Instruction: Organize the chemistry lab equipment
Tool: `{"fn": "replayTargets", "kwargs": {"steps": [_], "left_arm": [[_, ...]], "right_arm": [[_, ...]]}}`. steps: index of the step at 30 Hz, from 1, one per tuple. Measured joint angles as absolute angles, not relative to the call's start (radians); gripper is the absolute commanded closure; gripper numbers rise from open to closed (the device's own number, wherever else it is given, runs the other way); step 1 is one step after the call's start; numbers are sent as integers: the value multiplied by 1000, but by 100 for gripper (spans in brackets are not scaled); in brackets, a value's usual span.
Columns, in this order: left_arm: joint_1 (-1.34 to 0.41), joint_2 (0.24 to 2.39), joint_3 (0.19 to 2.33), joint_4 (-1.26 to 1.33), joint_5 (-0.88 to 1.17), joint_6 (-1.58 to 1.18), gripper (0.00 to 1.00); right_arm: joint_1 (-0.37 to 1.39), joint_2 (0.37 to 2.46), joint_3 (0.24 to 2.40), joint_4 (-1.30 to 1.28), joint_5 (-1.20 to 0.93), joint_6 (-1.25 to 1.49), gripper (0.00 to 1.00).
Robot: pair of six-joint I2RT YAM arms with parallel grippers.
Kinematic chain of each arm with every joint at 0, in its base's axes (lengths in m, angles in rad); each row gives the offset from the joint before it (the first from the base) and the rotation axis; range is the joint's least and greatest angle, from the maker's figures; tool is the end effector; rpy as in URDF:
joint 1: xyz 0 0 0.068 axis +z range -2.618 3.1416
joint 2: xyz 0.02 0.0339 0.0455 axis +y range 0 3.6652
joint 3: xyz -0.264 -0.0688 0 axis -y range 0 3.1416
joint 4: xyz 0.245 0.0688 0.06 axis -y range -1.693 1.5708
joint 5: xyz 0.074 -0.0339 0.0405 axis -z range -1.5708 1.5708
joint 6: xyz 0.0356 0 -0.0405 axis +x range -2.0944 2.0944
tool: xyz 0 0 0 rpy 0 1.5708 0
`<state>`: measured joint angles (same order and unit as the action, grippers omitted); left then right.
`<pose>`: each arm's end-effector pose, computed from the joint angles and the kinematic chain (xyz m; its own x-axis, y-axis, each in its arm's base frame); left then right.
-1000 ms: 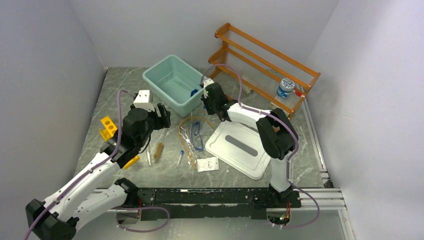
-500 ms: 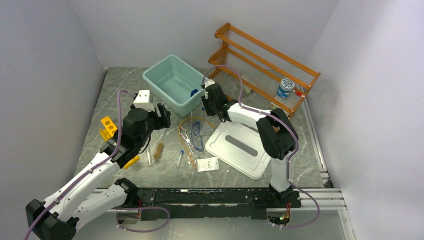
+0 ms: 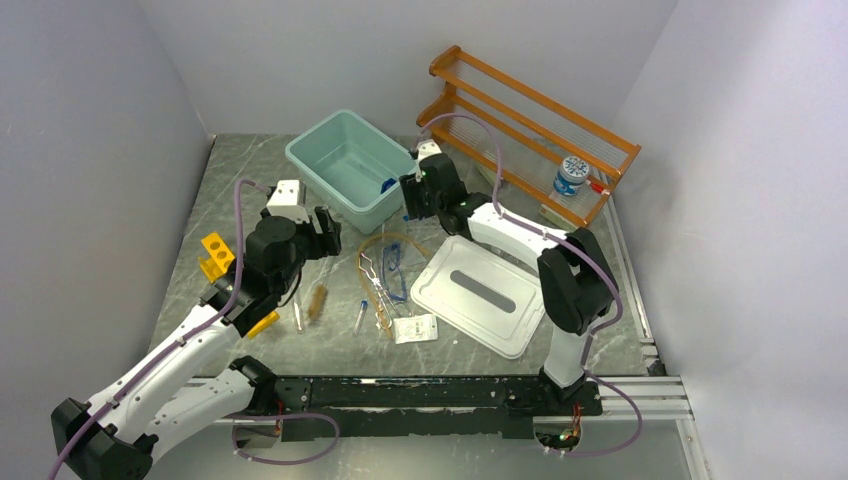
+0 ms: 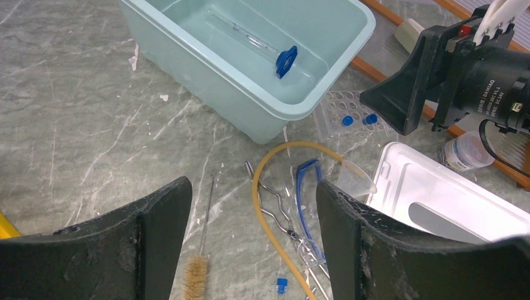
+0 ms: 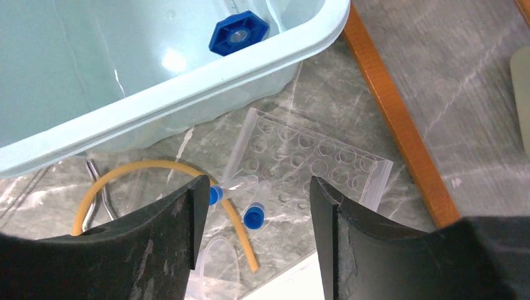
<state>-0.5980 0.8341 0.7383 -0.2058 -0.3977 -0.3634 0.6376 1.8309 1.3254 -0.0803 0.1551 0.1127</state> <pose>0.1683 -0.0980 0.3136 -0.3053 -0.1885 -0.9334 0.1122 0.9663 -0.2319 0.3426 0.2470 0.2421 -0.4959 -0.2291 -0.8376 -0.4317 0.9020 0.0088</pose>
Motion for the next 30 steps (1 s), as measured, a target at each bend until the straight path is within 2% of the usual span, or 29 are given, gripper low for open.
{"fn": "replayTargets", "kwargs": {"steps": [6, 13, 23, 27, 30], "left_arm": [[-598, 834, 738, -206, -398, -363, 23], [-598, 834, 738, -206, -398, -363, 23], [-597, 832, 738, -206, -398, -363, 23], [-597, 832, 738, -206, -398, -363, 23], [-597, 832, 738, -206, -398, -363, 23]], "right_arm": [[665, 1836, 1324, -84, 190, 100, 26], [713, 1892, 1332, -95, 210, 68, 25], [716, 1934, 1343, -126, 290, 73, 34], [714, 1934, 1343, -121, 313, 90, 41], [714, 1934, 1348, -120, 331, 102, 42]]}}
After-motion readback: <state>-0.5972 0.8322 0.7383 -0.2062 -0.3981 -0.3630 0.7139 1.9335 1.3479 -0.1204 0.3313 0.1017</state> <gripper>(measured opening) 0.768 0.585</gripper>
